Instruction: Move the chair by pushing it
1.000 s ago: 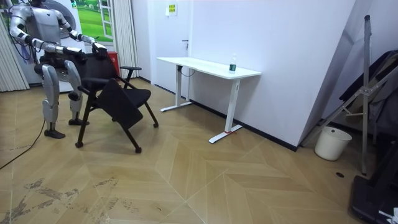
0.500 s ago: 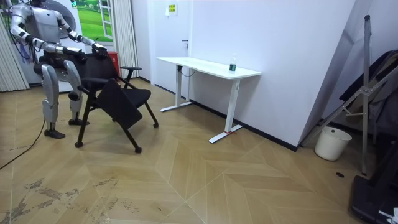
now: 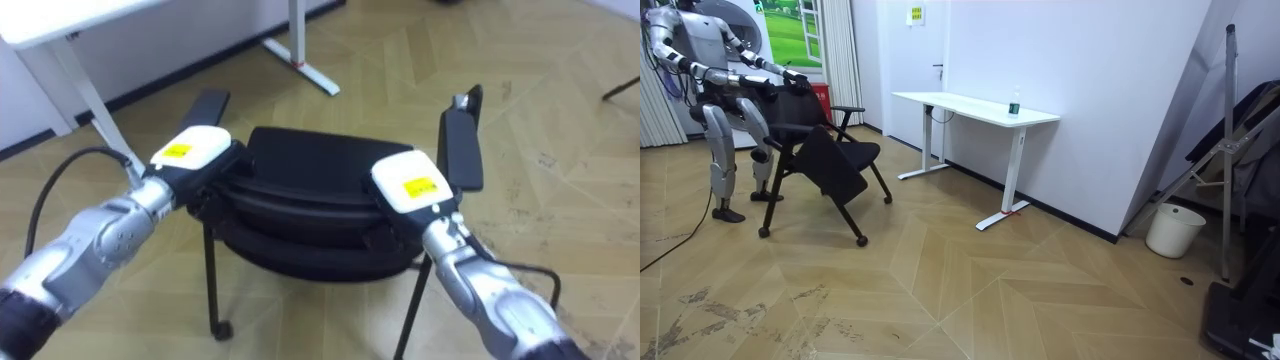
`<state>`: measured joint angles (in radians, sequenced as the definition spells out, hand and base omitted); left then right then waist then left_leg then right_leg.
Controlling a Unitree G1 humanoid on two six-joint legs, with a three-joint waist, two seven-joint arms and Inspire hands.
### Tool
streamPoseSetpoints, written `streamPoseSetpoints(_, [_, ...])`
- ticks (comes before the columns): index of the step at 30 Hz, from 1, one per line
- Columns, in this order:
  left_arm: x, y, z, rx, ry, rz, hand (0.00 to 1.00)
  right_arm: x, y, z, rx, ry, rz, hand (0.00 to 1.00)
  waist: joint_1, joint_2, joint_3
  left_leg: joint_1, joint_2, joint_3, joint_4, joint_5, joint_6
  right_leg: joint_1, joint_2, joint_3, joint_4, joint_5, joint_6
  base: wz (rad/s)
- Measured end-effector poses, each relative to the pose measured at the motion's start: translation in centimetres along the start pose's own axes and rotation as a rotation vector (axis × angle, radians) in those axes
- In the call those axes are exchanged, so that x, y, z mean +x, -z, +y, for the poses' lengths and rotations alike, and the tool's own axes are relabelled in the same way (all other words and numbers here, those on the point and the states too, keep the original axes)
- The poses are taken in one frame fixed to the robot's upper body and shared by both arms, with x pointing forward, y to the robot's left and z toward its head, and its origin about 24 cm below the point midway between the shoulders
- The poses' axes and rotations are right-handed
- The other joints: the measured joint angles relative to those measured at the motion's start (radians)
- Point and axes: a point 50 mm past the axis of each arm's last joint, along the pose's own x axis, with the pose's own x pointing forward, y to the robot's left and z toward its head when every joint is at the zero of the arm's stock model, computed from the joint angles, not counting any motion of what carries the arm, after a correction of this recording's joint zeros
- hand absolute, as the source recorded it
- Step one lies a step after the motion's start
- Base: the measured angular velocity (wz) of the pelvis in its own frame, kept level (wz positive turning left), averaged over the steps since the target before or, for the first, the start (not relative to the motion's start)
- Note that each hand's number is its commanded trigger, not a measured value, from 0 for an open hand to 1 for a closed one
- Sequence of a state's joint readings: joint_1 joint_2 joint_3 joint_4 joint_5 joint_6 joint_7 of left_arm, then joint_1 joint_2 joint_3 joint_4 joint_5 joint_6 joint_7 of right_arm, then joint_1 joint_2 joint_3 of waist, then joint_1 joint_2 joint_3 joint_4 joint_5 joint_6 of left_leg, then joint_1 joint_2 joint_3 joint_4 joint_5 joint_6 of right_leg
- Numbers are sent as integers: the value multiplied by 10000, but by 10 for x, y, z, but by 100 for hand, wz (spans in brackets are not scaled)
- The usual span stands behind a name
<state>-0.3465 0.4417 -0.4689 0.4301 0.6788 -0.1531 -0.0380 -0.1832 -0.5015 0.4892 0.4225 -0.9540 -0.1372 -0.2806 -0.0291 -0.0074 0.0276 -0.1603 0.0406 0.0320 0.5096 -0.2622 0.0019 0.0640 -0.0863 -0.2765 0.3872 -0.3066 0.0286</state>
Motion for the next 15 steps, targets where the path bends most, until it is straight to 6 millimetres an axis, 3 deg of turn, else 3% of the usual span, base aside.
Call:
streamPoseSetpoints(6, [0, 1, 1, -166, -292, 43, 100, 3, -1, -5, -264, 332, -182, 100, 72, -12, -45, -221, -197, -101, -87, 229, -84, -588, -374, 3, 785, -359, -110, 2])
streamPoseSetpoints(9, [0, 1, 2, -142, -364, 17, 100, 2, -1, -5, -319, 485, -197, 100, 99, -52, -72, -256, -216, -105, -196, 313, -99, -697, -392, 17, 802, -359, -118, 0])
streamPoseSetpoints(12, [0, 1, 4, -85, -502, -75, 100, 2, -1, -5, -376, 721, -197, 100, 320, -114, -158, -422, -209, 36, -257, 337, -101, -1023, -363, 322, 850, -359, -118, -19])
streamPoseSetpoints(15, [1, 1, 10, 6, -789, -149, 100, 6, -1, -9, -514, 1052, -288, 100, 558, -204, -135, -585, -235, 332, -223, 346, -56, -1440, -552, 543, 1177, -371, -117, -30])
